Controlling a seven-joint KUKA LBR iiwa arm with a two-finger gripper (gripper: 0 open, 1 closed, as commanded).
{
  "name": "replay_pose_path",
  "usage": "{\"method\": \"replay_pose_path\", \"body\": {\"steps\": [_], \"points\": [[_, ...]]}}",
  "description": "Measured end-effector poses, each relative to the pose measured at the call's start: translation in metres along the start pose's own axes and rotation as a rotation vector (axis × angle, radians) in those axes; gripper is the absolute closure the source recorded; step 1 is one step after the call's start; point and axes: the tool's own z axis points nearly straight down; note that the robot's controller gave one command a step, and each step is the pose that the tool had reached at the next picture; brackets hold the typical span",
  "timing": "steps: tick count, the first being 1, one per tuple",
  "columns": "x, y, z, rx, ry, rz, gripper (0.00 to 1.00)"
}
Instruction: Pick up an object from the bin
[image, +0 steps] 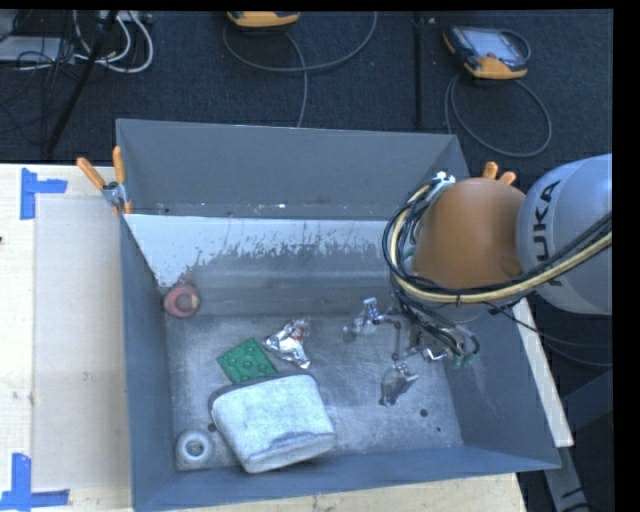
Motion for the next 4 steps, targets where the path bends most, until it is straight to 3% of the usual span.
{"method": "replay_pose_path", "body": {"steps": [1, 2, 3, 4], "points": [[-0.092, 0.053, 0.054, 0.001, -0.007, -0.072, 0.00], [-0.100, 0.070, 0.077, 0.009, -0.006, -0.134, 0.00], [-0.101, 0.071, 0.076, 0.006, -0.006, -0.133, 1.00], [-0.096, 0.066, -0.104, 0.008, -0.014, -0.170, 1.00]]}}
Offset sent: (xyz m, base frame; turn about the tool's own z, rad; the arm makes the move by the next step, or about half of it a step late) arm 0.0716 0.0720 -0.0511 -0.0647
